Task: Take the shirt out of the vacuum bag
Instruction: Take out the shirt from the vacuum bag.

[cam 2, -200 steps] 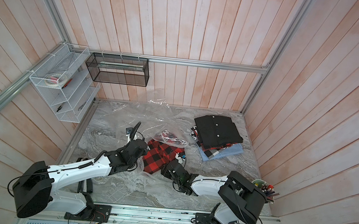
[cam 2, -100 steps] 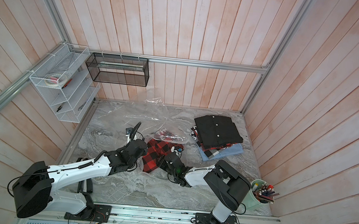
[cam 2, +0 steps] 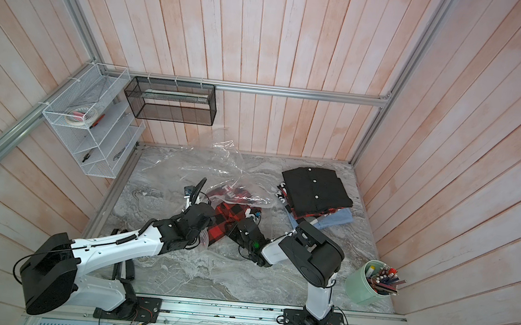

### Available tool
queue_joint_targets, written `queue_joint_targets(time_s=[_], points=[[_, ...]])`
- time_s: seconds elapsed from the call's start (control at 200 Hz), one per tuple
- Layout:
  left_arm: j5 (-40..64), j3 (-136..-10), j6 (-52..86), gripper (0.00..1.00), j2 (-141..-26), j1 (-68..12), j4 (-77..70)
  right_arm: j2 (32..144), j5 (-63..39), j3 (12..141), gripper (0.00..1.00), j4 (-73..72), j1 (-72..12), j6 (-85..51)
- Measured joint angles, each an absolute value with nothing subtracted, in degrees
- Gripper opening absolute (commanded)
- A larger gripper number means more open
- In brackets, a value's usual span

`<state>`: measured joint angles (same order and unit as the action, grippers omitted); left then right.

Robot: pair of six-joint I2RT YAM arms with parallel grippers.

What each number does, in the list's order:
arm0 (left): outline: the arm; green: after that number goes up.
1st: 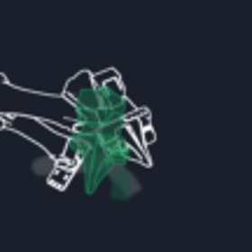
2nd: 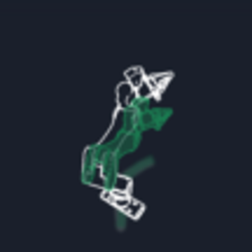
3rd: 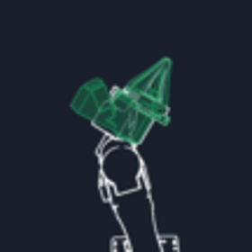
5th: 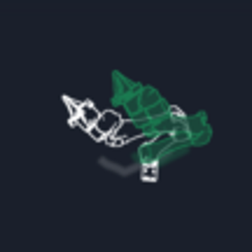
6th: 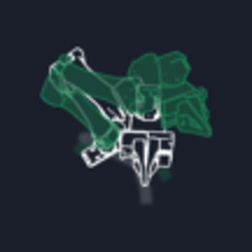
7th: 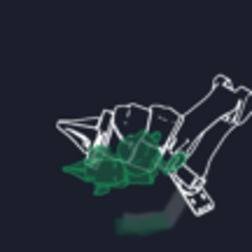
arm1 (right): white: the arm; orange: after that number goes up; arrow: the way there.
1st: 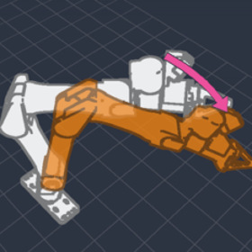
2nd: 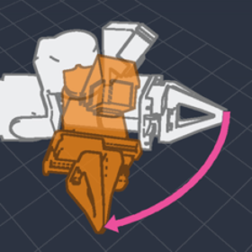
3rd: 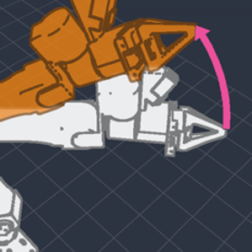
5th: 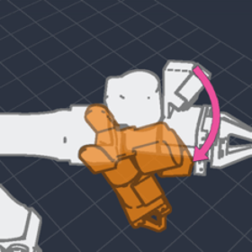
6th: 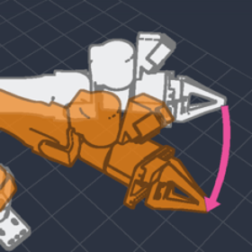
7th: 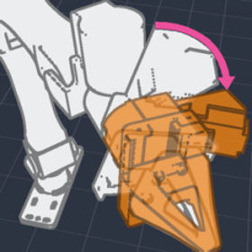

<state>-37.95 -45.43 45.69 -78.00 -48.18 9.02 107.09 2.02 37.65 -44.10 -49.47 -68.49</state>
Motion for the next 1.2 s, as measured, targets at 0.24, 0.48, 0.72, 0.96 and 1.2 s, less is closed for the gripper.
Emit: queue_joint_targets(time_s=[0.24, 0.48, 0.72, 0.96, 1.2], points=[[-38.0, -45.4, 45.7, 0.00, -78.0, -48.2, 9.0, 101.7, 4.9, 39.9, 0.43, -37.7, -48.8, -65.5], [-37.9, -45.4, 45.7, 0.00, -78.0, -48.2, 8.5, 97.6, 6.5, 39.9, 0.50, -35.5, -47.9, -63.2], [-37.9, -45.4, 45.7, 0.00, -78.0, -48.2, 8.5, 97.9, 6.0, 39.6, 0.60, -32.3, -47.4, -62.3], [-37.9, -45.4, 45.7, 0.00, -78.0, -48.2, 8.6, 102.3, 3.5, 39.7, 0.63, -32.0, -46.9, -62.3], [-37.9, -45.6, 45.7, 0.00, -78.6, -48.4, 8.6, 105.4, 2.2, 42.3, 0.65, -34.4, -46.6, -63.4]])
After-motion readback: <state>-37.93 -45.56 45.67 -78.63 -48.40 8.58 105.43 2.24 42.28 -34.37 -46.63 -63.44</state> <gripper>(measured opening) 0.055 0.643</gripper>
